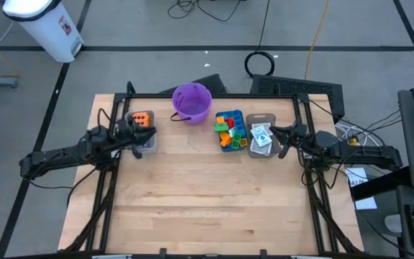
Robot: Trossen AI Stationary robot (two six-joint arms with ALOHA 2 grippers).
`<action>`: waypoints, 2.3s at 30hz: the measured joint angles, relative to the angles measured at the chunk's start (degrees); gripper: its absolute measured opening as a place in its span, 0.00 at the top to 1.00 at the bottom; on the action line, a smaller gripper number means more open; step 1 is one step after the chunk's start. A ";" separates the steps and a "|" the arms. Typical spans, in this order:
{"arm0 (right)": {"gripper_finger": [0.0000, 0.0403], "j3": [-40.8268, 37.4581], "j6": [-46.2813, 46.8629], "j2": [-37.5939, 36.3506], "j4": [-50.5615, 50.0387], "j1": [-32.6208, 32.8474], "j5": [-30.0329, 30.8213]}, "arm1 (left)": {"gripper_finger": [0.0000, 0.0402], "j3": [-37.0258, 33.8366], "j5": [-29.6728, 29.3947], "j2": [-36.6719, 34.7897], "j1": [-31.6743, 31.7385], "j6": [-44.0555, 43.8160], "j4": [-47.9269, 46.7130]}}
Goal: Pick & Place Toys
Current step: Return to Home Position
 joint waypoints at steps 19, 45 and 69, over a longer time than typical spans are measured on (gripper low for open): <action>1.00 -0.99 -0.06 0.00 -6.37 -0.04 -5.53 | 0.92 0.00 0.08 0.04 0.00 0.99 -6.55; 0.99 -10.49 3.15 0.15 8.80 0.00 -10.33 | 0.88 0.00 0.08 0.04 -0.01 -7.44 -6.48; 0.99 -10.58 3.15 0.15 8.80 0.00 -10.32 | 0.88 0.00 0.08 0.04 -0.02 -7.47 -6.48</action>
